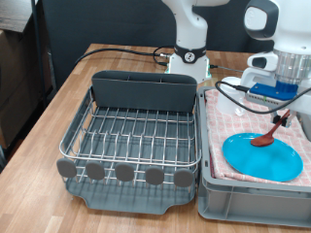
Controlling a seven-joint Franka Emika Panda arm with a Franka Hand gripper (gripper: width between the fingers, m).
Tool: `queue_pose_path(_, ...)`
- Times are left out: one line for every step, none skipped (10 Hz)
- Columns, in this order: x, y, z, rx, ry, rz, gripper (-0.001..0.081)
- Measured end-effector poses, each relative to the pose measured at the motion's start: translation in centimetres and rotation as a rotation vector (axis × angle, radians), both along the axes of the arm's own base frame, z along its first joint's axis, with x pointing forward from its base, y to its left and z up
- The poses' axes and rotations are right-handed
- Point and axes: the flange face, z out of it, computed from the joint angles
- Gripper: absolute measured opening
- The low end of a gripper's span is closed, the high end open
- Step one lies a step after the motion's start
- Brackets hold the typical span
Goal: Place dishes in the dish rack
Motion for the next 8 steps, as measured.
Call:
queue_pose_path(0.1, 0.0, -0.2, 0.001, -0.002, 0.0, 0.0089)
queue_pose_path(0.2, -0.5, -0.1, -0.002, -0.022, -0.056, 0.0089)
queue_pose_path(0.1, -1.6, 0.2, -0.014, -0.042, -0.142, 0.0089)
queue_pose_path(-0.3, -2.8, 0.8, -0.027, -0.056, -0.238, 0.0089)
queue_pose_path(-0.9, -3.7, 1.4, -0.04, -0.054, -0.329, 0.0089)
queue_pose_path(-1.6, -4.6, 2.0, -0.052, -0.046, -0.41, 0.0089)
queue_pose_path(-2.3, -5.5, 2.7, -0.057, -0.037, -0.485, 0.0089)
queue_pose_path(-3.0, -6.4, 3.2, -0.052, -0.026, -0.555, 0.0089)
